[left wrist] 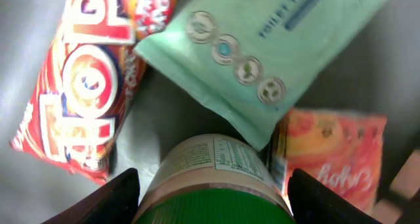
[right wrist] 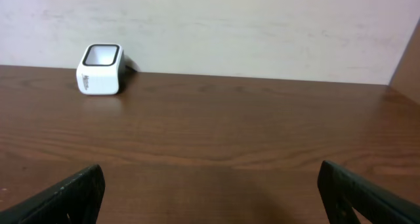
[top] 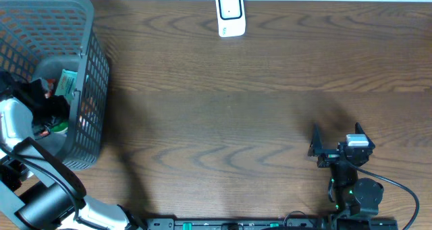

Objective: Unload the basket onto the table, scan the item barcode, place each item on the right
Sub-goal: 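Lower the left gripper into the basket and grasp the green-lidded jar, then lift the jar out and carry it under the white scanner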

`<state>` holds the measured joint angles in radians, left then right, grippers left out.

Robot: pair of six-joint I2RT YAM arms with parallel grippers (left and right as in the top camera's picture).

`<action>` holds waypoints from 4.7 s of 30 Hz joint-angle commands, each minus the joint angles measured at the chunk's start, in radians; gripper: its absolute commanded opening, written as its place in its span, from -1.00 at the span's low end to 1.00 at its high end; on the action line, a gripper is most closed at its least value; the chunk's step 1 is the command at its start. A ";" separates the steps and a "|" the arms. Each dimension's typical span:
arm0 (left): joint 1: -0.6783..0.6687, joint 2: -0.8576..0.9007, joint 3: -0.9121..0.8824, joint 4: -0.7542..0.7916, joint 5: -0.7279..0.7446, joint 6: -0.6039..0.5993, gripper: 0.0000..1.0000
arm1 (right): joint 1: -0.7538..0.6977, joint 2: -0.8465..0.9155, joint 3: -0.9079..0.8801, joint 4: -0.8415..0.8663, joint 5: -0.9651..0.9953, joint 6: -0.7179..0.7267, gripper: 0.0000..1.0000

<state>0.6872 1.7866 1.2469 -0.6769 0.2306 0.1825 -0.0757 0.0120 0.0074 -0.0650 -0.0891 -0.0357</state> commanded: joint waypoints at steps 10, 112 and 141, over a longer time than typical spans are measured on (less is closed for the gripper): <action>0.003 0.011 -0.002 -0.013 -0.047 -0.416 0.96 | -0.002 -0.005 -0.002 -0.003 0.005 0.013 0.98; -0.050 -0.544 0.056 0.109 0.108 0.002 0.09 | -0.002 -0.005 -0.002 -0.003 0.005 0.013 0.98; -1.057 -0.286 0.018 0.215 0.246 -0.353 0.10 | -0.002 -0.005 -0.002 -0.003 0.005 0.013 0.98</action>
<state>-0.3038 1.4376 1.2694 -0.4679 0.5964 -0.1612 -0.0757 0.0120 0.0074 -0.0650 -0.0891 -0.0357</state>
